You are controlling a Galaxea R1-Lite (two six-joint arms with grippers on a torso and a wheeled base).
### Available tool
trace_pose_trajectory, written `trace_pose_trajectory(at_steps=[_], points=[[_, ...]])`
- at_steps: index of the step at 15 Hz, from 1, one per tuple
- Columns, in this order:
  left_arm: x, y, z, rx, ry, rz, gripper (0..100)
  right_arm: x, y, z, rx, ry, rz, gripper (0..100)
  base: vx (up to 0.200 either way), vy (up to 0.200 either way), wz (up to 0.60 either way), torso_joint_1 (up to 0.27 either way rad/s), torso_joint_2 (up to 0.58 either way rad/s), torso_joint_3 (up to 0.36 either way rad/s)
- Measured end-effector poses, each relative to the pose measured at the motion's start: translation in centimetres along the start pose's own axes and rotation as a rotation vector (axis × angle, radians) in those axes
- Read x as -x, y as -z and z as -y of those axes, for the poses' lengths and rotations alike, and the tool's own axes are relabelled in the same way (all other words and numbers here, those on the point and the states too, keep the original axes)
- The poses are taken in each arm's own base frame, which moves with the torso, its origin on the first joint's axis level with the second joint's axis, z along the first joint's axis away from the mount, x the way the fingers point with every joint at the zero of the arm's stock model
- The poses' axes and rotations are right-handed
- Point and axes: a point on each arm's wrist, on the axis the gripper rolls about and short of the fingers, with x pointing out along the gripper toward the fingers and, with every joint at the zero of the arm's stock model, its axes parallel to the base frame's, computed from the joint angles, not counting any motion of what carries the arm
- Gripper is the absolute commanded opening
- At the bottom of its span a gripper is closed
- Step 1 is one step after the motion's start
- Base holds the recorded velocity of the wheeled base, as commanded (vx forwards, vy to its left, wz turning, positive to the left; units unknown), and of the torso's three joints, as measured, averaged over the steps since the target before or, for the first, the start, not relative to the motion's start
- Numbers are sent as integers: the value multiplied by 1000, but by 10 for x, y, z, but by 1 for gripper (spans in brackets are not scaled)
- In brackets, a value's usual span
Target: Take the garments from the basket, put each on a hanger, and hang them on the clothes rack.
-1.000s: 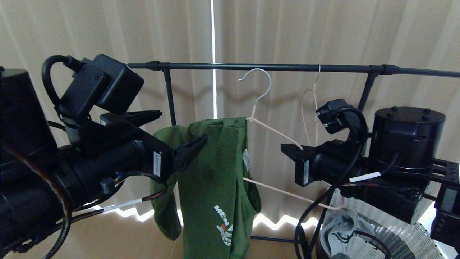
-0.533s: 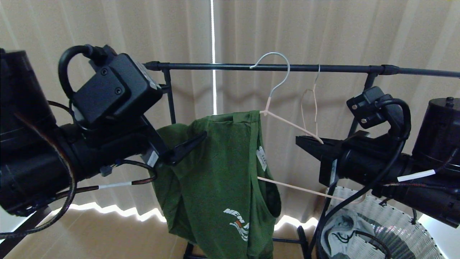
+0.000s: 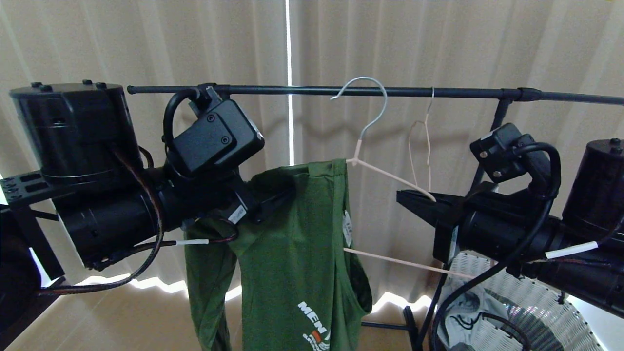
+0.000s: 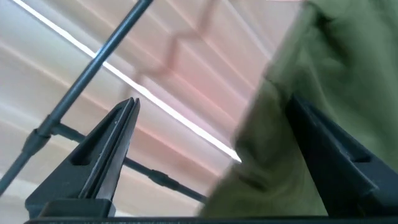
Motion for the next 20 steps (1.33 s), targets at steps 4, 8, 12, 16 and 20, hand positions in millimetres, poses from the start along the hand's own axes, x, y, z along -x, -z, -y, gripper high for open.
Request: trace_pose_trajectory(at_steps=[4, 8, 12, 16, 20], points=[[-3, -1, 7, -3, 27, 4, 100, 2, 7, -5, 34, -50, 21, 0, 0, 0, 0, 0, 0, 0], [-3, 2, 12, -3, 45, -9, 0, 1, 10, -5, 36, -53, 12, 0, 0, 0, 0, 0, 0, 0], [-3, 5, 14, -1, 48, -18, 0, 1, 10, -6, 36, -54, 10, 0, 0, 0, 0, 0, 0, 0], [-2, 9, 17, -2, 54, -31, 0, 2, 10, -5, 38, -53, 9, 0, 0, 0, 0, 0, 0, 0], [-1, 11, 17, -2, -27, -11, 0, 2, 12, -5, 39, -50, 4, 100, 0, 0, 0, 0, 0, 0]])
